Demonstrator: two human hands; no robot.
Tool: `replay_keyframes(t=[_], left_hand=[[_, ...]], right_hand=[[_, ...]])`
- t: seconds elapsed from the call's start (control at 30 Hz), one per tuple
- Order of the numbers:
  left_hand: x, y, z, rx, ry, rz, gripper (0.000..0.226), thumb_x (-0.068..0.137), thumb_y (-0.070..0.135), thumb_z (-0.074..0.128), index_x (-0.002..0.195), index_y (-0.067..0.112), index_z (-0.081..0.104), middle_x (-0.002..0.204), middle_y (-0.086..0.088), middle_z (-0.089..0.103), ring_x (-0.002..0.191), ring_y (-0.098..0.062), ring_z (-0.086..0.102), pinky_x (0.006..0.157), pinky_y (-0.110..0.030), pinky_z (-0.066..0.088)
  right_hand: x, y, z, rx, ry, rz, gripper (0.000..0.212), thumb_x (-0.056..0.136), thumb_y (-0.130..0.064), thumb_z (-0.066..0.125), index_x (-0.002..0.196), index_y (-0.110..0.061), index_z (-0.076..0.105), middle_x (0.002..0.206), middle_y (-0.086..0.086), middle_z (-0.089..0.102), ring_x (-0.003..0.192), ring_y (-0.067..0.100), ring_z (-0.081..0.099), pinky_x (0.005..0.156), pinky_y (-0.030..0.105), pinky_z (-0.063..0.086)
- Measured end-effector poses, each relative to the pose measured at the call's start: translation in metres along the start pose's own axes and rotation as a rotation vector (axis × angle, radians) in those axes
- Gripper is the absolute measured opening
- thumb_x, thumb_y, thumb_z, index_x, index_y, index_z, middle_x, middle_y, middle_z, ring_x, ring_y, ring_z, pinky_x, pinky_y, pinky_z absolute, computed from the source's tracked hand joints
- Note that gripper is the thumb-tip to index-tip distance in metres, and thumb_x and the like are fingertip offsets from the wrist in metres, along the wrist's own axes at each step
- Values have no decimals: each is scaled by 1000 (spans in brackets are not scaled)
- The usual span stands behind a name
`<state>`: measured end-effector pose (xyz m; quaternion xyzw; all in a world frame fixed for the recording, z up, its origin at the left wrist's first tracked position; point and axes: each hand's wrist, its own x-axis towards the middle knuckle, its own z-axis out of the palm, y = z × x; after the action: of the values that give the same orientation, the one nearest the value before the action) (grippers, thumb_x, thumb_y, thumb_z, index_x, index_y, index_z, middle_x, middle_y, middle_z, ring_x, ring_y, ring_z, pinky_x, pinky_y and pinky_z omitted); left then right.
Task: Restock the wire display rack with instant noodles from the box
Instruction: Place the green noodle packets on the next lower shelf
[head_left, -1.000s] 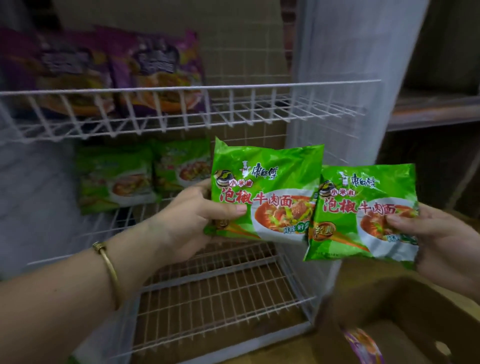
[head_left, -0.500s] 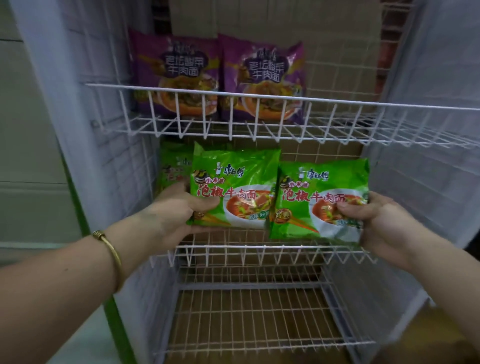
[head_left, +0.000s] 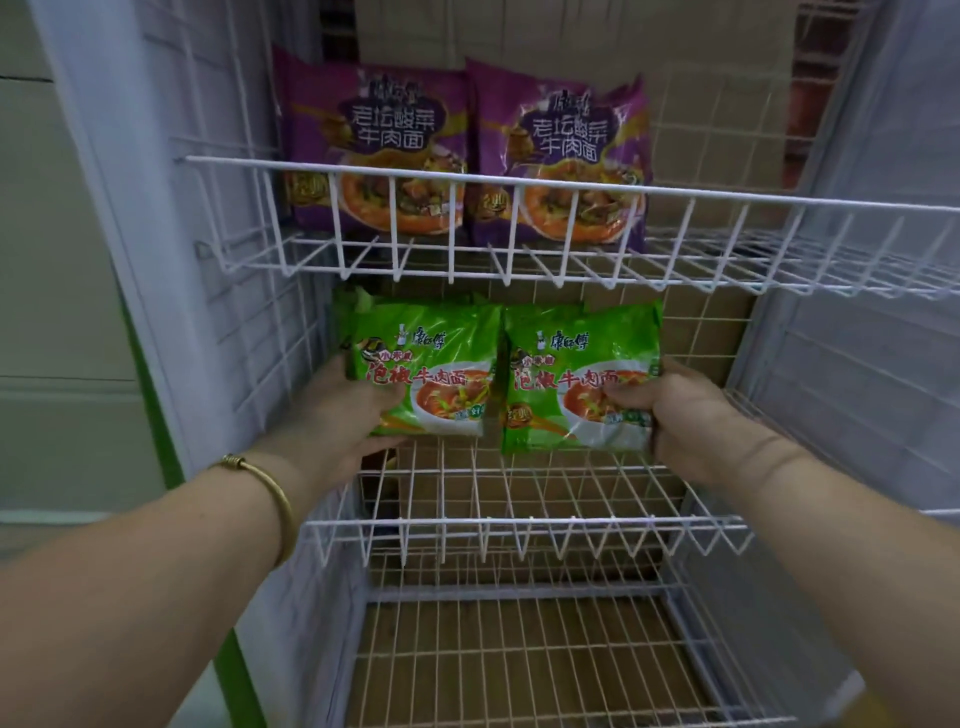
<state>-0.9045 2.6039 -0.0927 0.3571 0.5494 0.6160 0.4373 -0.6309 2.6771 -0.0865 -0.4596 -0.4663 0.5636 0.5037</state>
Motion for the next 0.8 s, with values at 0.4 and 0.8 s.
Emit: replay_keyframes(t=[0.4, 0.8], left_hand=[[40, -24, -9, 180, 239, 76, 39, 65, 23, 72, 102, 32, 63, 99, 0, 73, 89, -28, 71, 84, -53, 57], [38, -26, -7, 469, 386, 139, 29, 83, 23, 72, 110, 17, 62, 103, -6, 68, 92, -30, 64, 85, -41, 54]], right_hand=[[43, 13, 25, -83, -74, -15, 42, 84, 6, 68, 122, -11, 62, 111, 11, 74, 96, 32, 73, 80, 53, 60], [72, 41, 22, -354, -12, -169, 61, 58, -42, 88, 113, -23, 68, 111, 2, 75, 102, 26, 71, 90, 52, 56]])
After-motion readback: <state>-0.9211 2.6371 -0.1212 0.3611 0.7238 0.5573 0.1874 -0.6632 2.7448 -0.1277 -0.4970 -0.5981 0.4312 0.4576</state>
